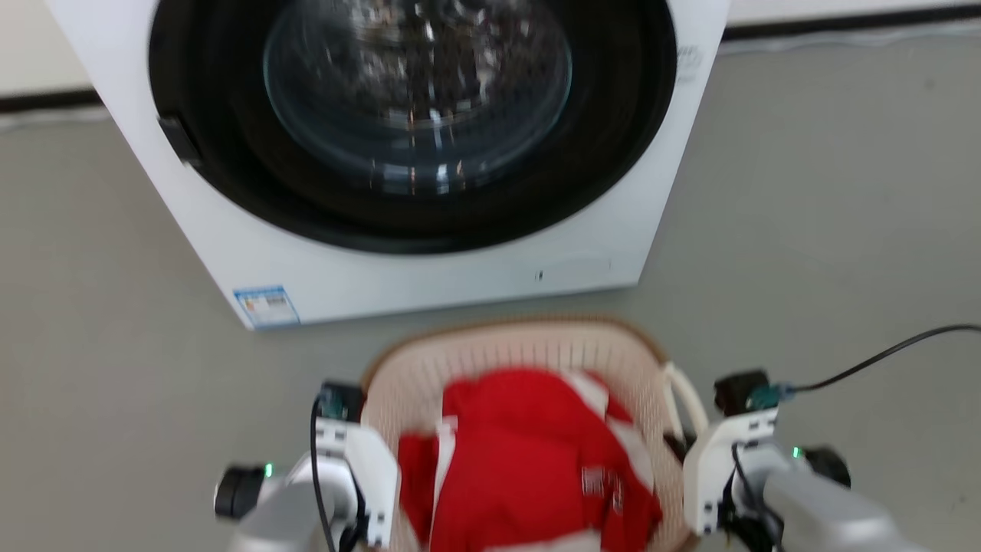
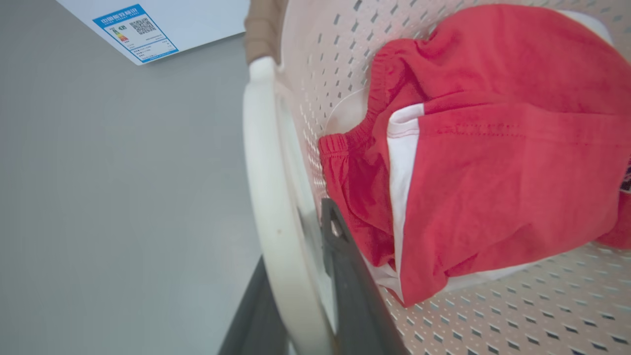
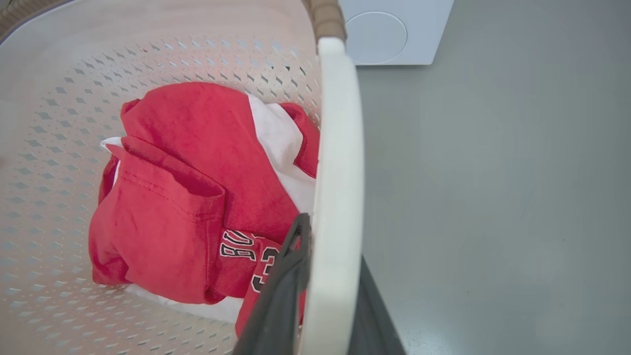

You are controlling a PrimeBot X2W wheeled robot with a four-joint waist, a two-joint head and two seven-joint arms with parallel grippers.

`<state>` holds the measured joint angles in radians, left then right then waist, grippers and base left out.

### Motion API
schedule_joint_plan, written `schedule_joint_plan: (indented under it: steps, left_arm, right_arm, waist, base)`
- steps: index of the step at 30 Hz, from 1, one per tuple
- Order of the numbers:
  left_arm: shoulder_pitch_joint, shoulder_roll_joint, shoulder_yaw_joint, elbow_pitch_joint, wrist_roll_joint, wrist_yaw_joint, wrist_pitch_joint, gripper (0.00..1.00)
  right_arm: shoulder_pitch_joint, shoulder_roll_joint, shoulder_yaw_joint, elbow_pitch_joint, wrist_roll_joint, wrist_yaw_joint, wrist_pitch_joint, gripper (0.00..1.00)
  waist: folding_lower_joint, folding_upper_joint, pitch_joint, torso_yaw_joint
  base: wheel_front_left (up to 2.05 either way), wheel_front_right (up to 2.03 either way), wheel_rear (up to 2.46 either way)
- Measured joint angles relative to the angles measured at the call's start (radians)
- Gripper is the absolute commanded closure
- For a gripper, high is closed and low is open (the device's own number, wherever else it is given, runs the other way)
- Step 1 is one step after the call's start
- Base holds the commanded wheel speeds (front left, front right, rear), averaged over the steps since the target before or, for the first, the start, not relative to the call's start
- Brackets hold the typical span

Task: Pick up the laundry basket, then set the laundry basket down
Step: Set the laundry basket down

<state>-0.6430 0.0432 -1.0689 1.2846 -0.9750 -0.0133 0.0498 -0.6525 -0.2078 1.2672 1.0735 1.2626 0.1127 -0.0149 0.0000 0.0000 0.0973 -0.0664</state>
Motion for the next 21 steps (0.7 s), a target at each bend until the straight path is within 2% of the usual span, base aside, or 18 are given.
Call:
schedule_joint_plan:
  steps: [7, 13, 17, 21]
  left_arm:
    - [-0.139, -0.005, -0.007, -0.011, 0.039, 0.063, -0.108, 1.00]
    - [-0.247, -0.010, -0.015, -0.033, 0.051, 0.116, -0.150, 1.00]
    - [-0.331, -0.012, -0.017, -0.053, 0.053, 0.152, -0.175, 1.00]
    - [-0.411, -0.012, -0.021, -0.067, 0.053, 0.164, -0.181, 1.00]
  right_arm:
    - [-0.113, -0.039, -0.002, -0.022, -0.035, 0.000, -0.155, 1.00]
    - [-0.213, -0.090, -0.011, -0.050, -0.061, 0.000, -0.209, 1.00]
    - [-0.288, -0.127, -0.084, -0.085, -0.115, 0.000, -0.216, 1.00]
    - [-0.332, -0.154, -0.156, -0.110, -0.181, 0.000, -0.219, 1.00]
  waist:
    - [0.0000, 0.0000, 0.152, 0.007]
    - [0.0000, 0.0000, 0.313, 0.018]
    - [0.0000, 0.0000, 0.428, 0.025]
    - [0.0000, 0.0000, 0.539, 0.034]
  base:
    - [0.00, 0.00, 0.00]
    - [0.00, 0.00, 0.00]
    - [0.00, 0.00, 0.00]
    - [0.00, 0.00, 0.00]
